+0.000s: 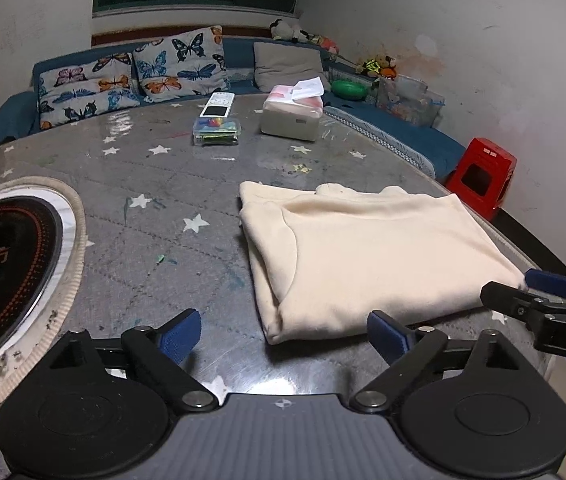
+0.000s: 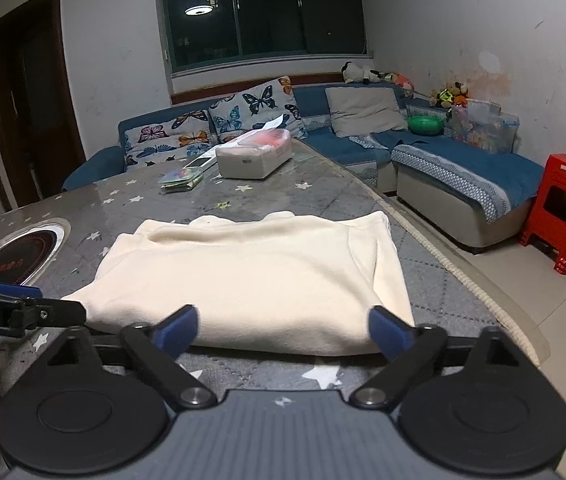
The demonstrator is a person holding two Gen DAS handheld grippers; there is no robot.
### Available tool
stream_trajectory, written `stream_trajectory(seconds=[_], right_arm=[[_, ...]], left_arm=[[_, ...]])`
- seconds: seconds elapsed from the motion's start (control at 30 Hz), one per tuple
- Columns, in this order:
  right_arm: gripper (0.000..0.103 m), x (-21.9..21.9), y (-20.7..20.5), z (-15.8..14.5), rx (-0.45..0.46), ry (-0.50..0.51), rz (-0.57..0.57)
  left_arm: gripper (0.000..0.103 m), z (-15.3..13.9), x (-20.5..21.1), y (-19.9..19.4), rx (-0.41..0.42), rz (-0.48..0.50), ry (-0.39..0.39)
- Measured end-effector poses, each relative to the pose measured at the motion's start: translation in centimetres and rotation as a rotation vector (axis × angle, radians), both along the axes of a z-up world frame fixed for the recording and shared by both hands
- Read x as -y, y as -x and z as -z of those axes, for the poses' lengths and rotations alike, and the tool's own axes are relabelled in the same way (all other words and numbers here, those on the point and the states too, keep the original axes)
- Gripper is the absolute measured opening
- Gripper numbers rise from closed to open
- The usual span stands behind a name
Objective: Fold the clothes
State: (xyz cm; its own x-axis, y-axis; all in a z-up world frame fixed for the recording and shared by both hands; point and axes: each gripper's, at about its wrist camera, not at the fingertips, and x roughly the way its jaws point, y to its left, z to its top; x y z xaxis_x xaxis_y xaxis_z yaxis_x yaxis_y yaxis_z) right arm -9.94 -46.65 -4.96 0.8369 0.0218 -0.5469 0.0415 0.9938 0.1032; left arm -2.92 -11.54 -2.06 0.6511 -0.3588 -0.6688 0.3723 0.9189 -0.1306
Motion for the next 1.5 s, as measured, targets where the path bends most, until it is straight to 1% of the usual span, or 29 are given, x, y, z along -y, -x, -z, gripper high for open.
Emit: stream_trajectory(seconds=[0.13, 0.33, 0.73, 0.93, 1.27, 1.5], right_arm=[[0.103, -0.3, 0.3, -0.2, 0.014, 0.003, 0.001], [0.103, -0.7, 0.6, -0.4, 0.029, 0.004, 0.003], [0.103, -1.7, 1.7, -0.4, 0.054, 0.003, 0.026], [0.103, -2.2, 2.0, -0.4, 0.046, -0.009, 0.029], [0.103, -3.4, 2.9, -0.5, 0.062, 0.011, 0.039], [0.103, -3.8, 3.0, -0.7, 0.050, 0.017, 0.027]], left_arm=[[0.099, -0.1, -0.3, 0.4, 0.007, -0.001, 0.002], [0.103, -0.2, -0.8, 1.0, 0.012, -0.008, 0.007], [0.103, -0.2, -1.7, 2.1, 0.005, -0.029, 0.011], [0.103, -0.3, -2.1, 2.8, 0.013, -0.034, 0.010], [0.103, -0.6, -2.8, 3.7, 0.022, -0.044, 0.015], [0.103, -0.8, -3.1, 4.3, 0.031, -0.049, 0.019]])
